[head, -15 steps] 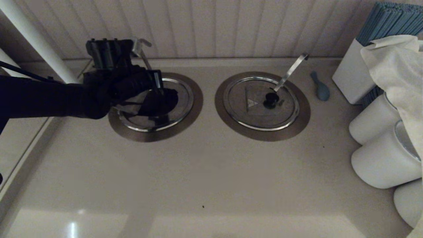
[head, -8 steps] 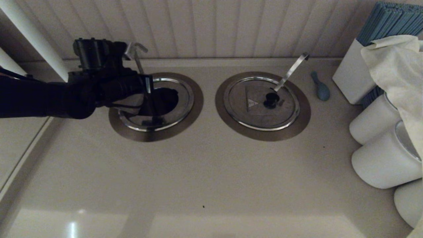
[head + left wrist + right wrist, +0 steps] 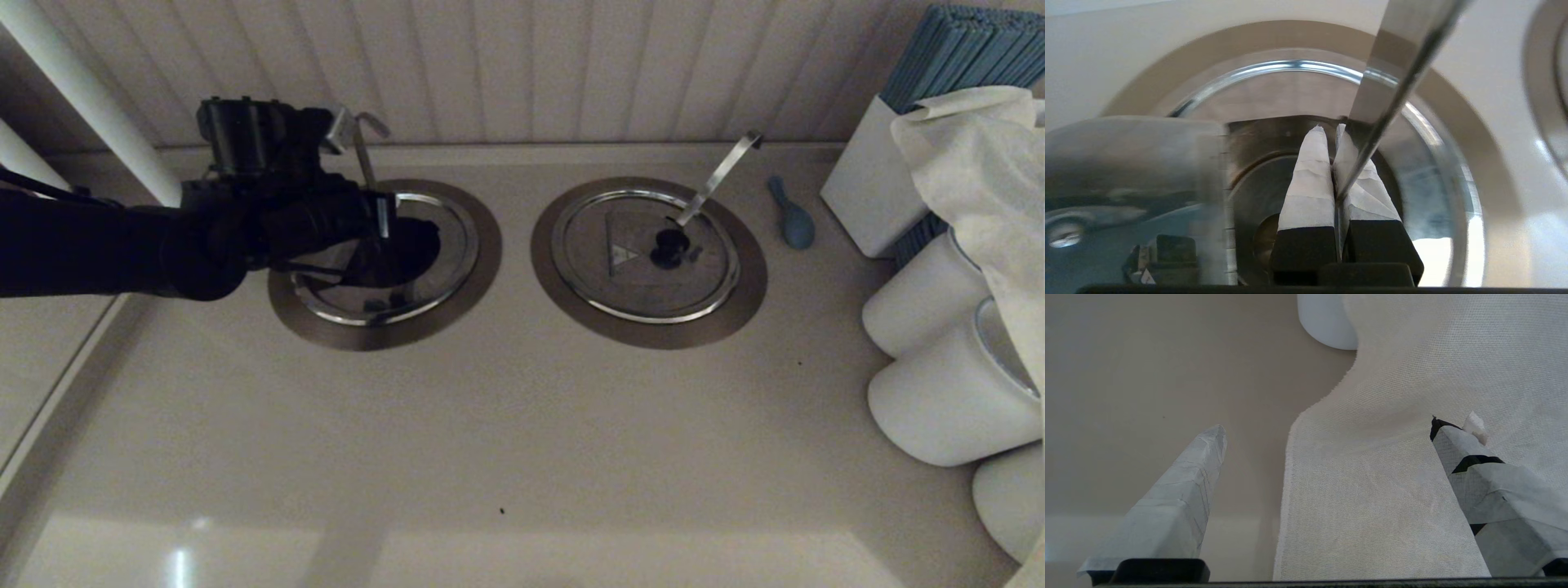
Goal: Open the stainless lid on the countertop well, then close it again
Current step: Stir with a spoon
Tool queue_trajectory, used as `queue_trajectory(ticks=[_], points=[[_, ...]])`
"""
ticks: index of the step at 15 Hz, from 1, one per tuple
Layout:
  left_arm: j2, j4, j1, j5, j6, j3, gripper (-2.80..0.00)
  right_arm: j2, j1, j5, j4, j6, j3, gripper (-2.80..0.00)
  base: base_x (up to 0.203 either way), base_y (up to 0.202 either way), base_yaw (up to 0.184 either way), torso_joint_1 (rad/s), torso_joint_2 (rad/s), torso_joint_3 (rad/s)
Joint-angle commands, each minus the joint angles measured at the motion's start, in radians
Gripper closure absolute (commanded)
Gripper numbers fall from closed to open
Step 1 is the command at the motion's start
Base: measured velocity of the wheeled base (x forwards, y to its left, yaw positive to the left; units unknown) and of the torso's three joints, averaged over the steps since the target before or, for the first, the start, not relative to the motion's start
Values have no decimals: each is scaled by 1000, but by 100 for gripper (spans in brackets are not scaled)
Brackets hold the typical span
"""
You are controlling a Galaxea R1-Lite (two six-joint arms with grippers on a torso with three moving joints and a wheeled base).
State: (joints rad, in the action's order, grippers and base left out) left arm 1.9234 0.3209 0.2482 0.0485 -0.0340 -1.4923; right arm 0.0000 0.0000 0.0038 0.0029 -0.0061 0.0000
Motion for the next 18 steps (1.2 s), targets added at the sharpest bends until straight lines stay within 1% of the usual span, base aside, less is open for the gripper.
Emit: queue_trajectory(ticks=[1, 6, 7, 10, 12, 13, 15, 18], points=[[8, 1, 15, 1, 4, 2, 0, 0, 0, 1, 0, 0, 0, -280, 0, 0, 0, 0, 0, 0], [17, 8, 59, -1, 20, 10, 0, 1, 0, 1, 0, 0, 0, -280, 0, 0, 0, 0, 0, 0], [27, 10, 64, -3, 36, -1, 0, 1, 0, 1, 0, 0, 0, -280, 0, 0, 0, 0, 0, 0], [43, 11, 63, -15, 39, -24, 0, 0, 0, 1, 0, 0, 0, -280, 0, 0, 0, 0, 0, 0], [68, 11, 63, -56, 56, -61, 0, 1, 0, 1, 0, 0, 0, -280, 0, 0, 0, 0, 0, 0], [82, 10, 63, -89, 56, -74, 0, 1, 0, 1, 0, 0, 0, -280, 0, 0, 0, 0, 0, 0], [98, 2, 62, -134, 55, -107, 0, 1, 0, 1, 0, 0, 0, -280, 0, 0, 0, 0, 0, 0], [125, 3, 63, -147, 47, -119, 0, 0, 0, 1, 0, 0, 0, -280, 0, 0, 0, 0, 0, 0]])
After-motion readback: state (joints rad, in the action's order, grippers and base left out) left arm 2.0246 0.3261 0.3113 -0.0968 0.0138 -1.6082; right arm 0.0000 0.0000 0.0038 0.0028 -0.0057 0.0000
